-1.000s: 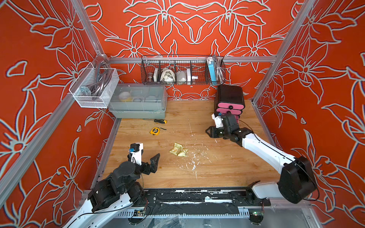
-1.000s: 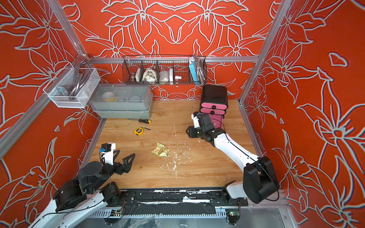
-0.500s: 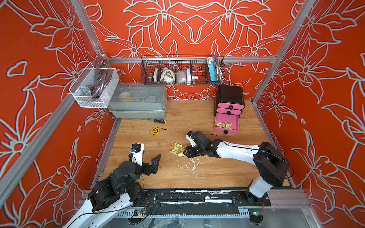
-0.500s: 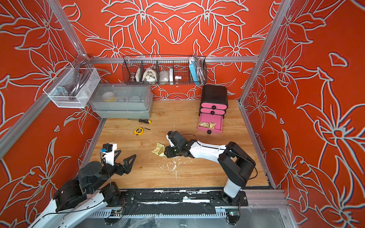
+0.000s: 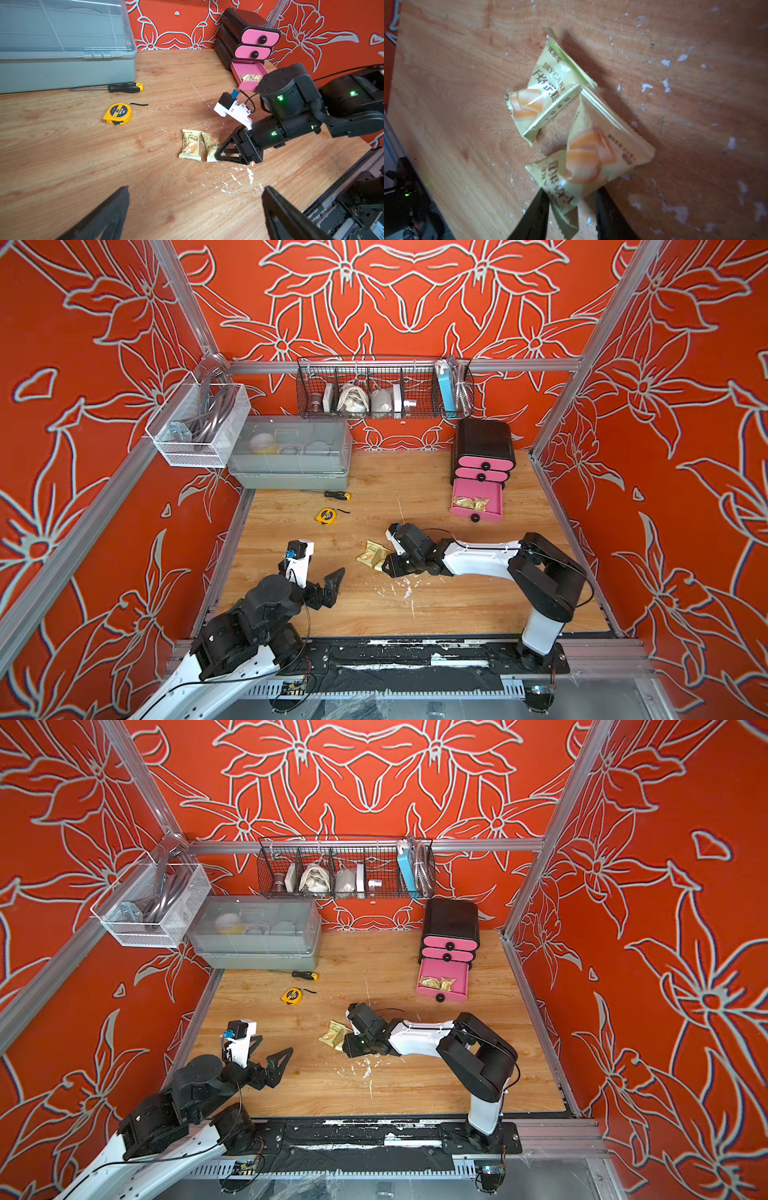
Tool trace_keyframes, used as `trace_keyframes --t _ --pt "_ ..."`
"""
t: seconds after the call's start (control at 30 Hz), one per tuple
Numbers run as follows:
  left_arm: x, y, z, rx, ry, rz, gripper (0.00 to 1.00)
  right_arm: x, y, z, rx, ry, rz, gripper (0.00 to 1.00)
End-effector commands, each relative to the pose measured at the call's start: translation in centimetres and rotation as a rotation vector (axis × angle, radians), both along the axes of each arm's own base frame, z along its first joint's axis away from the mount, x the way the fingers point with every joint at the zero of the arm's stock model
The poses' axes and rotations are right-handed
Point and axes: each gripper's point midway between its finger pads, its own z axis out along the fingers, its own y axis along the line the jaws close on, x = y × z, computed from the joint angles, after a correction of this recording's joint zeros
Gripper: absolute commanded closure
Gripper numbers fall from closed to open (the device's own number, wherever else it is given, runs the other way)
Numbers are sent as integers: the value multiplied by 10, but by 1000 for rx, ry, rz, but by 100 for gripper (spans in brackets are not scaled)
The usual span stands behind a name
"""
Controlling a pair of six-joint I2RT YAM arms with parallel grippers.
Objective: Place the cookies into the drawer by color
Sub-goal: Pick up the cookie at the center of the board, then place the cookie in the drawer.
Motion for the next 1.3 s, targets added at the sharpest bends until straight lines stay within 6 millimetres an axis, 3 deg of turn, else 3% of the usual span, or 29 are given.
trace_keyframes --t 0.0,0.17,0.37,0.53,0.63,0.83,1.0,1.13,1.27 --pt "2 1 3 -5 -19 7 1 -3 2 -5 -6 1 4 70" --pt "3 1 1 -1 -12 14 1 -5 -5 -6 -21 -9 -3 86" --pt "4 2 1 2 -10 21 1 -8 -13 5 -15 -40 -5 100" --pt "5 4 0 3 -9 33 1 -7 -23 26 -14 -113 7 100" --pt "5 4 1 3 -8 34 1 2 -40 46 -54 -200 -14 100" --pt "5 4 1 -1 -8 36 1 40 -92 88 -66 -291 -142 100" --pt "4 4 1 -6 -9 36 1 82 -157 116 -70 -353 -308 100" --pt "4 5 1 -6 -10 37 1 111 -202 127 -79 -364 -434 100" --pt "4 5 1 -6 -10 36 1 139 -238 123 -37 -320 -566 100"
